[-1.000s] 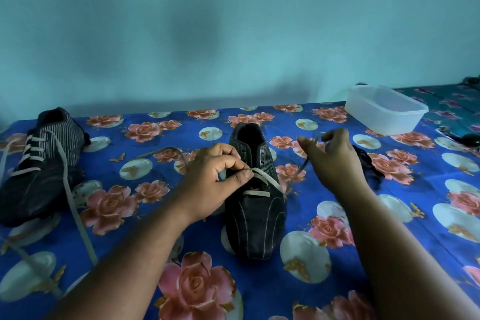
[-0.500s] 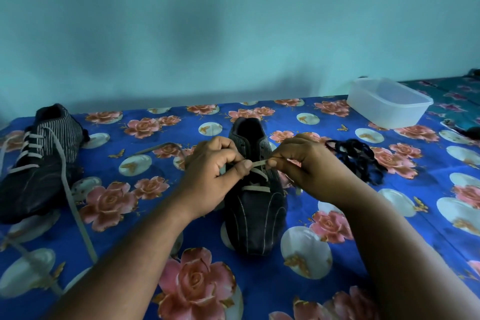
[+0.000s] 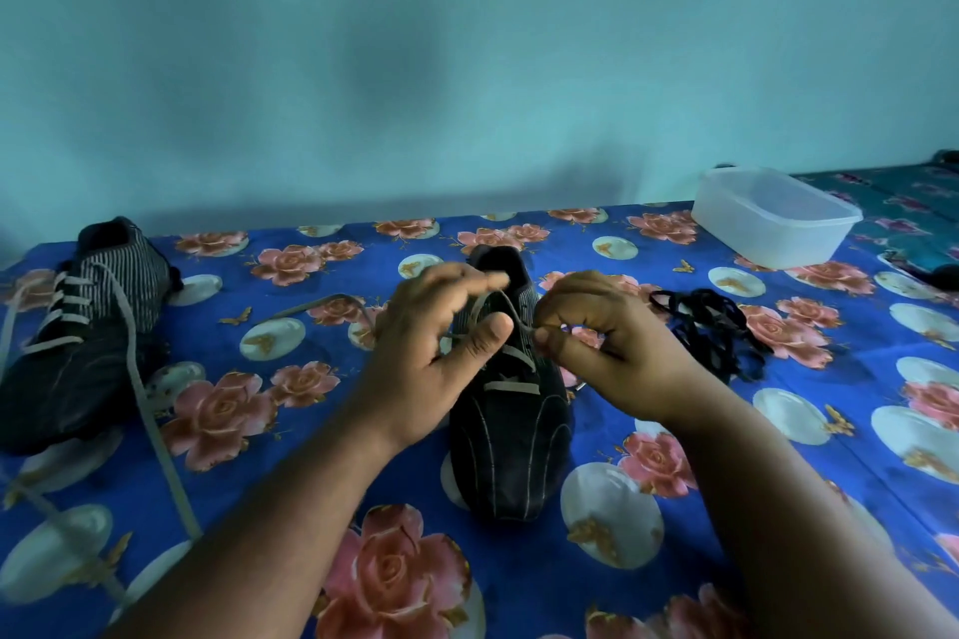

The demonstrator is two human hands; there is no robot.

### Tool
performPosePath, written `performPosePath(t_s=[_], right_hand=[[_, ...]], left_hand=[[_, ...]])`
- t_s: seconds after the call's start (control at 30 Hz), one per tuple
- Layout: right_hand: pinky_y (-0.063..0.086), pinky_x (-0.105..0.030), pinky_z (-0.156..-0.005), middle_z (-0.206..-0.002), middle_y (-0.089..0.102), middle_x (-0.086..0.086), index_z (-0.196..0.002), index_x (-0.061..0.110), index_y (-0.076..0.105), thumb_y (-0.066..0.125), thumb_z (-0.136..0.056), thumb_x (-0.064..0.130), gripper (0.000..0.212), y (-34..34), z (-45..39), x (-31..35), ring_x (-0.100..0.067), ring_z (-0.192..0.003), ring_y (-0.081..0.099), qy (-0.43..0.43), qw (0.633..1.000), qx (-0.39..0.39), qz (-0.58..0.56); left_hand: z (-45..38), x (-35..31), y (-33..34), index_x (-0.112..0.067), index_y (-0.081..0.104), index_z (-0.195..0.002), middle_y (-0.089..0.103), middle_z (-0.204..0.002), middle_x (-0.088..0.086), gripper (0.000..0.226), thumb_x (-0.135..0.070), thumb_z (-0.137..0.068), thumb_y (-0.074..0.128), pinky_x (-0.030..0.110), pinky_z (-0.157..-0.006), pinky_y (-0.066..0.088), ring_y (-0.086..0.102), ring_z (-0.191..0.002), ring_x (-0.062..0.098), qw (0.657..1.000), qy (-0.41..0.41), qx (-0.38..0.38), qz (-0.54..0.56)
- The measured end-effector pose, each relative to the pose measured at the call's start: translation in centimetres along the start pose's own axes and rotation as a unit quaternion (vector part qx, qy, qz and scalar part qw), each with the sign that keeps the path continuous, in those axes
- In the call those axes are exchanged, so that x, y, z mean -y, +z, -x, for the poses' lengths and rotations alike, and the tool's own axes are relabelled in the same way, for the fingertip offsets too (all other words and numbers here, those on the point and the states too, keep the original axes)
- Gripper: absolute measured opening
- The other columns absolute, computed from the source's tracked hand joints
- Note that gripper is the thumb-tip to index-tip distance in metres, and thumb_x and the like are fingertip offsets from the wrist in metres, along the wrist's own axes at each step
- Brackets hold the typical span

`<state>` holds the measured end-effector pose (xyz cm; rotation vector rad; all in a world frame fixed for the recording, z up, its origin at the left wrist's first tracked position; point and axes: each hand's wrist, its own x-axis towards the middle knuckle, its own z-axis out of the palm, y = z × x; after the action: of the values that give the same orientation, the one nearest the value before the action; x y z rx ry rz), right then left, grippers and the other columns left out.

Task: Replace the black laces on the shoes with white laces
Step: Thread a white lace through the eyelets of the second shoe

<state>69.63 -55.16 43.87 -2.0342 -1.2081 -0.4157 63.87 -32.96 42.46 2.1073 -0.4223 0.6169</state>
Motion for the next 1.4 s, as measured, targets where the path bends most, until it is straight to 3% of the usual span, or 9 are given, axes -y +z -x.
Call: performPosePath(t_s=[0.13, 0.4, 0.47, 0.57, 0.7, 0.83, 1.03, 1.23, 1.4], right_hand=[[0.05, -0.039, -0.074, -0.081, 0.067, 0.005, -0.089, 0.011, 0.073, 0.065, -0.098, 0.017, 0.013, 0.1, 0.1, 0.2, -0.016, -0.081, 0.063, 0.039, 0.998, 0.005, -0.056], [0.046, -0.026, -0.067, -0.072, 0.061, -0.001, -0.085, 0.014, 0.07, 0.06, -0.101, 0.03, 0.025, -0.9, 0.2, 0.0, -0.014, -0.067, 0.055, 0.144, 0.971, -0.042, -0.184], [0.046, -0.033, -0.07, -0.071, 0.055, -0.017, -0.085, 0.008, 0.068, 0.055, -0.103, 0.03, 0.031, -1.6, 0.3, -0.3, -0.025, -0.068, 0.052, 0.165, 0.947, -0.11, -0.254], [0.046, -0.033, -0.073, -0.067, 0.055, -0.01, -0.079, 0.016, 0.07, 0.055, -0.103, 0.027, 0.031, -1.8, 0.1, -0.4, -0.023, -0.069, 0.054, 0.183, 0.909, -0.181, -0.327], [0.046, -0.037, -0.07, -0.065, 0.055, -0.004, -0.074, 0.018, 0.068, 0.056, -0.101, 0.026, 0.031, -1.4, -0.1, -0.2, -0.028, -0.068, 0.053, 0.191, 0.902, -0.172, -0.348], [0.042, -0.037, -0.064, -0.063, 0.055, -0.013, -0.079, 0.007, 0.068, 0.06, -0.098, 0.03, 0.031, -0.7, 0.0, 0.4, -0.026, -0.061, 0.051, 0.174, 0.932, -0.073, -0.309], [0.042, -0.029, -0.06, -0.063, 0.059, 0.002, -0.083, 0.007, 0.073, 0.061, -0.098, 0.019, 0.022, -0.5, -0.1, 1.1, -0.018, -0.058, 0.047, 0.159, 0.923, -0.009, -0.349], [0.04, -0.04, -0.066, -0.061, 0.051, -0.006, -0.083, 0.012, 0.073, 0.065, -0.095, 0.035, 0.027, -1.3, 0.1, 0.4, -0.023, -0.06, 0.046, 0.202, 0.892, -0.051, -0.401], [0.046, -0.047, -0.073, -0.067, 0.055, -0.012, -0.084, 0.012, 0.07, 0.063, -0.098, 0.037, 0.03, -1.9, 0.1, -0.1, -0.028, -0.064, 0.054, 0.205, 0.883, -0.099, -0.411]], left_hand=[[-0.2, -0.1, 0.5, -0.03, 0.074, -0.092, 0.056, -0.113, -0.016, 0.029, -0.056, -0.089, 0.06, 0.053, -0.096, 0.043, 0.051, -0.117, 0.013, 0.994, 0.045, -0.002, -0.098], [-0.8, 2.7, -1.9, -0.027, 0.068, -0.092, 0.052, -0.112, -0.009, 0.037, -0.061, -0.094, 0.052, 0.049, -0.087, 0.052, 0.057, -0.109, 0.019, 0.991, -0.034, -0.022, -0.131], [-1.1, 3.3, -2.9, -0.019, 0.068, -0.093, 0.051, -0.113, -0.002, 0.033, -0.051, -0.097, 0.06, 0.031, -0.08, 0.057, 0.062, -0.108, 0.009, 0.991, -0.077, -0.024, -0.108], [-0.8, 3.3, -3.8, -0.002, 0.07, -0.091, 0.053, -0.102, 0.0, 0.019, -0.018, -0.099, 0.065, 0.011, -0.068, 0.046, 0.056, -0.099, -0.016, 0.982, -0.104, -0.035, -0.153], [-0.8, 3.7, -3.2, -0.029, 0.071, -0.1, 0.063, -0.109, -0.003, 0.021, -0.047, -0.096, 0.062, 0.042, -0.082, 0.053, 0.061, -0.103, 0.019, 0.978, -0.102, -0.036, -0.179], [-0.2, 0.5, -1.3, -0.027, 0.052, -0.144, 0.05, -0.142, -0.01, 0.058, -0.063, -0.099, 0.042, 0.042, -0.107, 0.045, 0.045, -0.135, 0.013, 0.996, 0.013, 0.002, -0.085], [-0.1, -1.1, 1.2, -0.023, 0.075, -0.093, 0.057, -0.114, -0.017, 0.039, -0.056, -0.093, 0.055, 0.035, -0.101, 0.043, 0.051, -0.12, 0.012, 0.998, 0.03, 0.012, -0.053], [-1.4, 1.9, -2.2, -0.026, 0.072, -0.087, 0.06, -0.101, -0.004, 0.025, -0.046, -0.098, 0.061, 0.04, -0.081, 0.058, 0.067, -0.098, 0.022, 0.992, -0.074, -0.094, 0.041], [-1.1, 5.9, -5.3, -0.02, 0.073, -0.08, 0.072, -0.091, -0.002, 0.029, -0.041, -0.097, 0.063, 0.052, -0.086, 0.055, 0.068, -0.093, 0.025, 0.956, -0.233, -0.16, -0.08]])
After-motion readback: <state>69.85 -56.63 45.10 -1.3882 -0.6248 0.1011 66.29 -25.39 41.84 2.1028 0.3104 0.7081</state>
